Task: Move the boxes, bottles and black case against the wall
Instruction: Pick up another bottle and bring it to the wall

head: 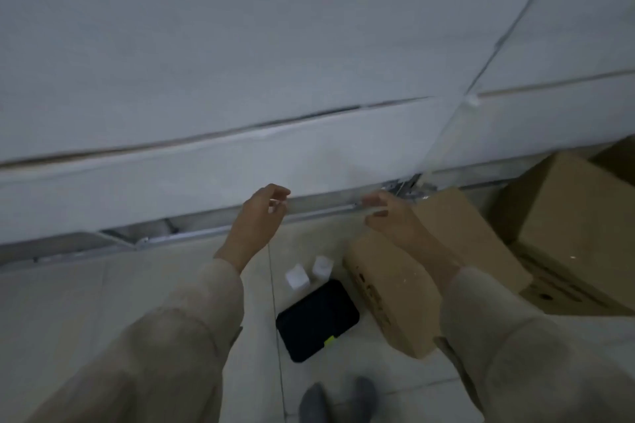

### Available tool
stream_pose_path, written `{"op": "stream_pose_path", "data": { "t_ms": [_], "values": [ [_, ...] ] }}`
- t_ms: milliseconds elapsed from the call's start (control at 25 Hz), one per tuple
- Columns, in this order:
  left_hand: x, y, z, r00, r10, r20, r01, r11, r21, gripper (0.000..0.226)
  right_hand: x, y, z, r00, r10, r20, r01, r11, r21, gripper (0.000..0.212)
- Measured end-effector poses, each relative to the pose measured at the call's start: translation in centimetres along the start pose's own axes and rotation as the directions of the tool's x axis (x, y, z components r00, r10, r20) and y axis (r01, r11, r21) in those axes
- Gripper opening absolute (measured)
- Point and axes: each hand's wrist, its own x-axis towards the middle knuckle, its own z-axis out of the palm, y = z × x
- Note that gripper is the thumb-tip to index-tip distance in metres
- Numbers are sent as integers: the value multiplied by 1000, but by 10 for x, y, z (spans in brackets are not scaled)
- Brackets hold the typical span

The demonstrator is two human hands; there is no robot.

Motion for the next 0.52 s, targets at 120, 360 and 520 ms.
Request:
{"op": "stream_pose_path", "data": {
  "t_ms": [120,360,520],
  "values": [
    [-16,97,-40,995,92,-33,-92,996,11,23,-51,-74,-67,992,-124,-19,124,992,-22,27],
    [-101,253,-20,920,384,78,-387,921,35,17,-217,-103,-199,957,-189,-219,187,982,-28,25],
    [-195,329,53,848,491,201,-495,868,-34,17,-361,-41,-274,919,-110,-379,136,990,44,26]
  ]
}}
